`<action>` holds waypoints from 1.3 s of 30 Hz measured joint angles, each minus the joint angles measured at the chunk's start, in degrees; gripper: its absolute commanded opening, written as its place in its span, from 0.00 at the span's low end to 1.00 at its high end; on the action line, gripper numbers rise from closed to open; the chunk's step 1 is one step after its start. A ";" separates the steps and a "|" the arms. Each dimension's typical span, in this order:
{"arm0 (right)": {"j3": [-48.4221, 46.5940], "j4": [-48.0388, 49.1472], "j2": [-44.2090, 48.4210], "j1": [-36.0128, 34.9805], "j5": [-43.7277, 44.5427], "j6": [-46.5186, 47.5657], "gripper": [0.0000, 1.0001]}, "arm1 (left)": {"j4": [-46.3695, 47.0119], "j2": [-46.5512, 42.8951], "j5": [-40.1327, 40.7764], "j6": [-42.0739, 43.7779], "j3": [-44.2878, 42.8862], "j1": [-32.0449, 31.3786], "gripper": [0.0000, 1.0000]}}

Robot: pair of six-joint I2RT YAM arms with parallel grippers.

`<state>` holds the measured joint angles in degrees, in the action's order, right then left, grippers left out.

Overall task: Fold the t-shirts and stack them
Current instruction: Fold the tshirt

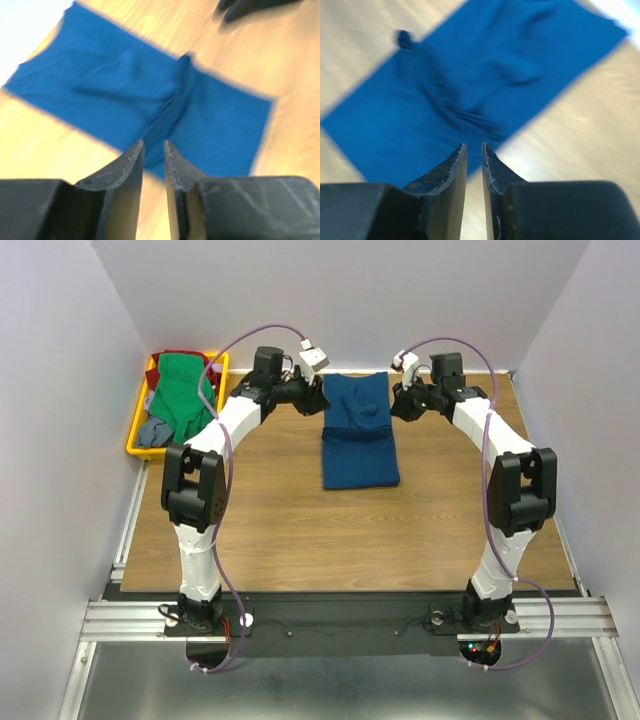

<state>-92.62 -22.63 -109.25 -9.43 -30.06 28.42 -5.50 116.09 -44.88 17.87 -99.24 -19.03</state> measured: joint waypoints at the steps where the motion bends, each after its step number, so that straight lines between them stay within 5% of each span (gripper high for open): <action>1: 0.00 -0.09 -0.72 0.00 -2.36 -2.80 0.18 | 1.36 -0.02 -0.83 -2.43 0.70 -0.11 0.30; 12: -4.85 -1.33 -19.04 0.00 -16.04 -19.76 0.17 | 19.76 11.78 -7.43 -31.28 6.32 -0.72 0.29; 24: -15.23 5.84 -31.76 4.20 -24.20 -40.54 0.17 | 35.43 27.96 -9.53 -52.22 -0.66 0.66 0.30; 33: -11.63 9.84 -32.02 6.36 -29.20 -48.24 0.33 | 41.31 28.48 -11.69 -57.09 2.21 3.21 0.34; 39: -2.10 8.37 -20.48 6.36 -28.96 -46.18 0.36 | 42.34 15.54 -13.70 -53.92 15.61 3.39 0.35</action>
<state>-94.72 -14.26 -129.73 -3.07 -59.02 -17.76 36.84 131.63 -58.59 -36.05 -83.64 -15.64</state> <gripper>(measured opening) 0.356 0.353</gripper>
